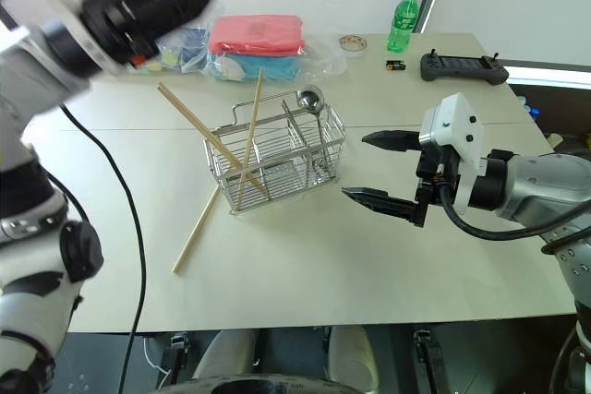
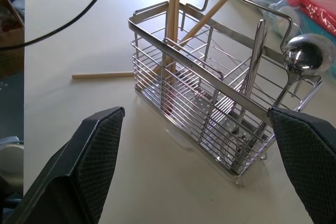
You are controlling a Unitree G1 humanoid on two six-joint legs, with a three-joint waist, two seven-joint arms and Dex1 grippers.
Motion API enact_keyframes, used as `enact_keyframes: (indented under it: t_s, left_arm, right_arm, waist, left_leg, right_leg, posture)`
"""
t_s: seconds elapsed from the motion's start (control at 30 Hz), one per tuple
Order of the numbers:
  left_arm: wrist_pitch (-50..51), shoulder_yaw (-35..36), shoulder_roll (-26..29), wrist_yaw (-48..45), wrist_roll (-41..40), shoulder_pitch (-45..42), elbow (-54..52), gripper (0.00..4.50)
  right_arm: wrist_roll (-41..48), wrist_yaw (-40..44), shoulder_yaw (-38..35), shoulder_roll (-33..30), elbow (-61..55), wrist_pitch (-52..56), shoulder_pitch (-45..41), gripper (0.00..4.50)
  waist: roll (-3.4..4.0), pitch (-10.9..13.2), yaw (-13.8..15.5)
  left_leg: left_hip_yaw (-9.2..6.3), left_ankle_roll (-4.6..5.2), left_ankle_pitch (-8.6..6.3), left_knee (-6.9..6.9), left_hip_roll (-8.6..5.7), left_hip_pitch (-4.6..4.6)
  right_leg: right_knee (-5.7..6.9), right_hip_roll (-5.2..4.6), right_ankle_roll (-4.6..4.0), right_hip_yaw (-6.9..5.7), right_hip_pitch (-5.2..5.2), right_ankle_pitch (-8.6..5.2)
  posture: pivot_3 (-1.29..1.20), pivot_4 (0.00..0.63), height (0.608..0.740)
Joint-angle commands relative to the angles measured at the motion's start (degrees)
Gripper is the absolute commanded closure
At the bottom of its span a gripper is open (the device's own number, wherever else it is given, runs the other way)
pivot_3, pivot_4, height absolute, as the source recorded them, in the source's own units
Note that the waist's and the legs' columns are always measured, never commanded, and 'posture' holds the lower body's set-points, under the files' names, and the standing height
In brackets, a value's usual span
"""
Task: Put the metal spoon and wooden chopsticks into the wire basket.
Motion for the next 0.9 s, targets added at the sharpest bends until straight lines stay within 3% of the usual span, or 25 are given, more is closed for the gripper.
enact_keyframes:
  t_s: [0.03,0.17,0.3,0.43,0.53,0.63,0.9]
  left_arm:
    - [-2.6,3.7,7.8,0.0,3.2,-6.9,10.0,0.94]
    - [-0.7,-6.7,21.3,-6.5,14.5,-6.9,21.5,0.94]
    - [4.6,-18.7,25.7,-8.8,23.3,-3.2,24.1,0.94]
    - [8.3,-28.3,24.5,-10.3,29.0,2.5,20.4,0.94]
    - [14.1,-32.2,20.0,-10.1,29.5,3.7,17.7,0.94]
    - [19.0,-35.1,15.3,-9.6,30.1,4.2,15.8,0.94]
    - [21.4,-40.2,8.5,-12.1,31.8,1.7,16.4,0.94]
  right_arm:
    - [-0.8,1.1,-0.6,-0.8,-0.2,-1.4,-0.3,0.0]
    - [-1.2,1.6,-1.2,-0.8,0.0,-1.5,0.4,0.0]
    - [-1.5,1.6,-1.0,-0.4,-0.3,-1.7,1.1,0.0]
    - [-1.0,1.1,-0.6,0.3,-0.5,-1.3,0.8,0.0]
    - [-1.3,0.8,0.3,0.8,-0.6,-1.6,0.4,0.0]
    - [-1.5,0.3,1.2,1.3,-0.9,-1.8,0.2,0.0]
    - [-1.3,-2.4,1.5,3.3,-3.4,-1.5,1.8,0.0]
  waist:
    - [0.08,0.0,-0.3]
    - [0.29,-0.1,-0.4]
    - [0.25,-0.1,0.8]
    - [0.15,-0.1,1.4]
    - [0.06,-0.1,1.4]
    - [0.06,-0.1,1.2]
    - [0.07,-0.1,0.1]
  left_leg:
    - [0.04,0.02,-0.01,-0.05,0.0,0.02]
    - [0.12,0.08,-0.04,-0.2,0.02,0.13]
    - [0.01,0.07,-0.04,-0.11,0.06,0.05]
    - [0.01,0.05,-0.05,-0.01,0.07,-0.09]
    - [-0.02,0.05,-0.04,0.0,0.05,-0.43]
    - [-0.09,0.05,-0.02,0.09,-0.03,-0.81]
    - [-0.12,0.07,-0.01,0.04,0.02,-0.73]
  right_leg:
    - [0.0,0.0,0.02,0.01,-0.01,0.01]
    - [0.11,0.03,-0.04,0.02,-0.09,-0.05]
    - [0.1,0.05,-0.03,-0.03,-0.07,-0.32]
    - [0.02,-0.05,-0.07,-0.01,-0.08,-0.34]
    - [0.02,-0.06,-0.27,-0.01,-0.38,-0.16]
    - [0.07,-0.05,-0.06,-0.05,-0.71,-0.03]
    - [0.15,0.04,-0.07,-0.08,-0.73,-0.04]
  posture:
    - [0.0,0.15,0.692]
    - [0.0,0.15,0.692]
    - [0.0,0.15,0.692]
    - [0.0,0.15,0.692]
    - [0.0,0.15,0.692]
    - [0.0,0.15,0.692]
    - [0.0,0.15,0.692]
